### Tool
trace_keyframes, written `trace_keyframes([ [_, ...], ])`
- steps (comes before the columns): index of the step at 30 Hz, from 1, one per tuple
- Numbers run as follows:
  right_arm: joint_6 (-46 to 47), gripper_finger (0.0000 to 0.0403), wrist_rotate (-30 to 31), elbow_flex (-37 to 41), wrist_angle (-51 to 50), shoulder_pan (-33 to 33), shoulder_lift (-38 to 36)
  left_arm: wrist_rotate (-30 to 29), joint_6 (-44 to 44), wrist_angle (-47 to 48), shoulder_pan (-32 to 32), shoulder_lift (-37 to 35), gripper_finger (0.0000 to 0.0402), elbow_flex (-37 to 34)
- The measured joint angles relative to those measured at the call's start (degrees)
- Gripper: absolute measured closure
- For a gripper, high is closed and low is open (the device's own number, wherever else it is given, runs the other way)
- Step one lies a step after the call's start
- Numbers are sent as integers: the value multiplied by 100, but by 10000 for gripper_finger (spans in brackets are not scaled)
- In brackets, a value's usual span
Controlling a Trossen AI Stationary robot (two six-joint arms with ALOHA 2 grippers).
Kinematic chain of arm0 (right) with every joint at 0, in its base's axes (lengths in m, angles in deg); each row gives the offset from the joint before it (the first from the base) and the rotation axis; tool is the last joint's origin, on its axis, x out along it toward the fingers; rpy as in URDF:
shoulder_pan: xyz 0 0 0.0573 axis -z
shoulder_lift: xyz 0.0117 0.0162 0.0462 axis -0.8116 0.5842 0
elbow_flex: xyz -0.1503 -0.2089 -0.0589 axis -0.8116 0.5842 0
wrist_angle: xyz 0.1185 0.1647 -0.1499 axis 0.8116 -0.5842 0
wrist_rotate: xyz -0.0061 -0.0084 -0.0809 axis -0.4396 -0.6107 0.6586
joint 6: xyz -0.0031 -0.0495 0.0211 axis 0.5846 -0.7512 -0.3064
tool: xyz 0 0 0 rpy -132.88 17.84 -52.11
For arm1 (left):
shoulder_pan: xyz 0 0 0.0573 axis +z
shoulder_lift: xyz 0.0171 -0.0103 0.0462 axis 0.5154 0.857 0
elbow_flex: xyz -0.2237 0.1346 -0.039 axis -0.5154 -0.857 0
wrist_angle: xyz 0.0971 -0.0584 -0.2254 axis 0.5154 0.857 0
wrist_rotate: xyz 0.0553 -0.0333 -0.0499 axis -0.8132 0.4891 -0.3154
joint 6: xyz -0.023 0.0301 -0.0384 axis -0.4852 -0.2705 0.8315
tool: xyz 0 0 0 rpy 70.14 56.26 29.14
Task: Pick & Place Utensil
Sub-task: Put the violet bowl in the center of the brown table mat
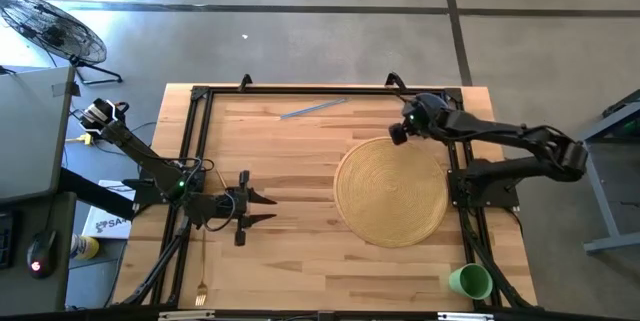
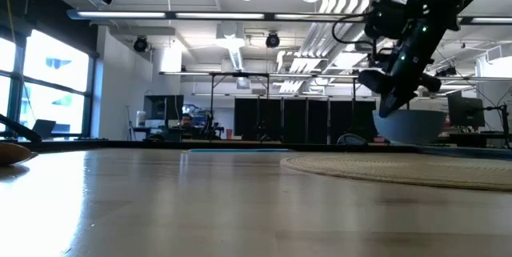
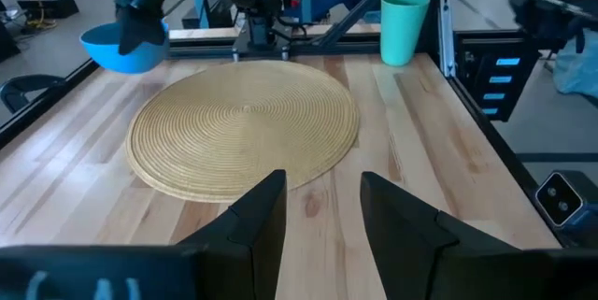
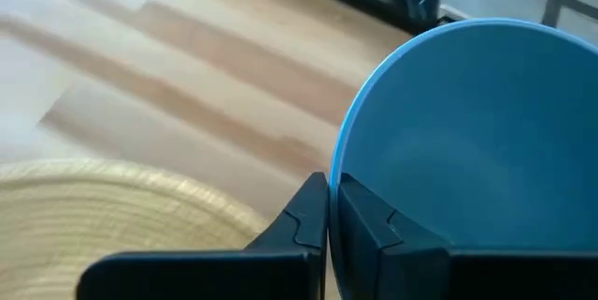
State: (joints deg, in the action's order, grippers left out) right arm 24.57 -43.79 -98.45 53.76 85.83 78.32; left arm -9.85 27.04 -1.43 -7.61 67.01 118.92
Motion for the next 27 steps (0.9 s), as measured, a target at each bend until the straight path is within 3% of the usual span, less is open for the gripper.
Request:
trace_keyframes([
  [6, 161, 399, -10, -485, -901, -1022, -58, 0, 0, 8, 2, 0, 266, 0],
  [15, 769, 399, -192, -1054, -1328, -2965, -58, 150, -23, 2, 5, 0, 266, 0],
  [19, 1184, 398, -269, -1092, -1472, -3769, -54, -119, -738, -290, 186, 0, 266, 0],
  [27, 1865, 398, -473, -1092, -1437, -4931, 604, 764, -256, -313, 917, 160, 266, 0],
])
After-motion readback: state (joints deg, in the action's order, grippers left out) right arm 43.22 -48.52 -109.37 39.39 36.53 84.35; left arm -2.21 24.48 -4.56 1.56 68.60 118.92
